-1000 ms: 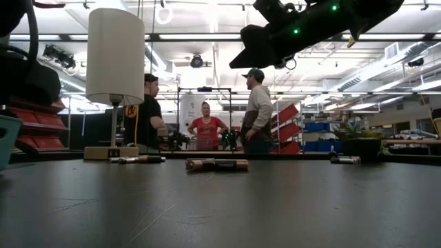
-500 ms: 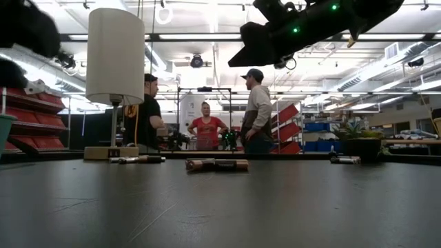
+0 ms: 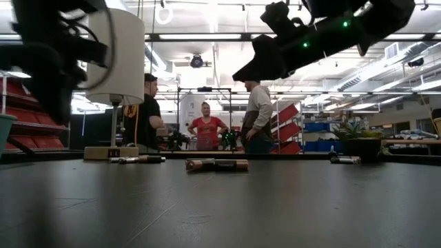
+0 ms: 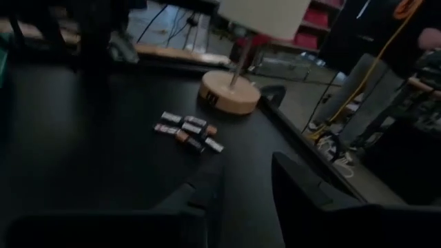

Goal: Sort batteries
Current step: Put the silver battery into the green bin

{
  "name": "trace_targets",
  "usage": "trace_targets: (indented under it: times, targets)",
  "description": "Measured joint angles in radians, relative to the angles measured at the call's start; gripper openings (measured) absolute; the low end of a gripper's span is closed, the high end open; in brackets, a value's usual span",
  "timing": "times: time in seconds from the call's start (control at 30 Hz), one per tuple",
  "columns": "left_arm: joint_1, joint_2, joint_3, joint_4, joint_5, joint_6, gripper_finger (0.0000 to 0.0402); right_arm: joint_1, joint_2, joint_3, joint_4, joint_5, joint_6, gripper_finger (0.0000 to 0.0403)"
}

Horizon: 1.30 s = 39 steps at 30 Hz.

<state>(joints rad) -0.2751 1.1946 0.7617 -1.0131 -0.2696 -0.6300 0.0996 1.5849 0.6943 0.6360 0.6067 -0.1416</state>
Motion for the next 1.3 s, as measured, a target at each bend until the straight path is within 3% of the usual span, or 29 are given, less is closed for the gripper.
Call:
trace_targets:
  times: [0.27, 0.53, 0.77, 1.03, 1.3]
  targets:
    - [0.200, 0.004, -0.015, 0.246, 0.056, 0.250, 0.0130, -0.038, -0.005, -0.035, 0.032, 0.000, -0.045, 0.0085]
    - [0.268, 0.134, -0.015, 0.544, 0.148, 0.396, 0.0130, -0.055, -0.022, -0.035, -0.003, 0.001, -0.060, 0.0088]
    - [0.322, 0.240, -0.014, 0.450, 0.048, 0.414, 0.0131, -0.065, -0.024, -0.035, 0.000, 0.004, -0.047, 0.0083]
    - [0.389, 0.124, -0.020, 0.340, 0.032, 0.419, 0.0131, -0.065, -0.024, -0.050, 0.031, 0.005, -0.049, 0.0086]
    - [0.477, 0.090, -0.129, 0.529, 0.126, 0.333, 0.0131, -0.066, -0.024, -0.166, 0.237, 0.005, -0.059, 0.0082]
